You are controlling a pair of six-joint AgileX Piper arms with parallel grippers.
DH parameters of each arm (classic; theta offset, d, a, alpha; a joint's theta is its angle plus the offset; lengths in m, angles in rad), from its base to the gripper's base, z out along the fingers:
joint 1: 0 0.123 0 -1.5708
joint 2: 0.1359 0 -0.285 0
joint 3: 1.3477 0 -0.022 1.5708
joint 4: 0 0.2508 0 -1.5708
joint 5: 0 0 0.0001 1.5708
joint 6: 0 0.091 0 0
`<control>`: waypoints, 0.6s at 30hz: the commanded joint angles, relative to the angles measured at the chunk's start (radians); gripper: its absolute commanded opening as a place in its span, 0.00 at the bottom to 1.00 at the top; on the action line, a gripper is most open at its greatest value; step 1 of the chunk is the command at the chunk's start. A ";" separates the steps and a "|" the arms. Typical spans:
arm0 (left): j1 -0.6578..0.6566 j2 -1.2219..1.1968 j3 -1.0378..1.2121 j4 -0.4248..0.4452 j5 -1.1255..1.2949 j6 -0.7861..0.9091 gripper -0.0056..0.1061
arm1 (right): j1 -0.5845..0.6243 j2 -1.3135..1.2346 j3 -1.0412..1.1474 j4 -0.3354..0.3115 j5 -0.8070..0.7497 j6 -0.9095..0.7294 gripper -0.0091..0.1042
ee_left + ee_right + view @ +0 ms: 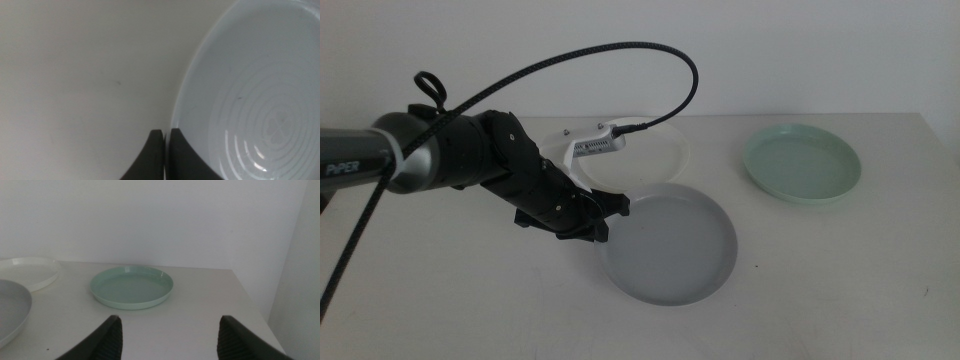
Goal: Stack the three bowls on top of each other.
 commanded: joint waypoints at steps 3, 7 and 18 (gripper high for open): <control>-0.004 -0.015 -0.025 -0.041 -0.032 -0.012 0.05 | -0.003 -0.027 -0.006 -0.010 -0.081 -0.002 0.52; -0.004 0.011 -0.025 -0.044 -0.032 -0.012 0.05 | -0.003 -0.027 -0.006 -0.010 -0.081 -0.002 0.52; -0.004 0.021 -0.025 -0.040 -0.009 -0.011 0.60 | -0.003 -0.027 -0.006 -0.010 -0.081 -0.002 0.52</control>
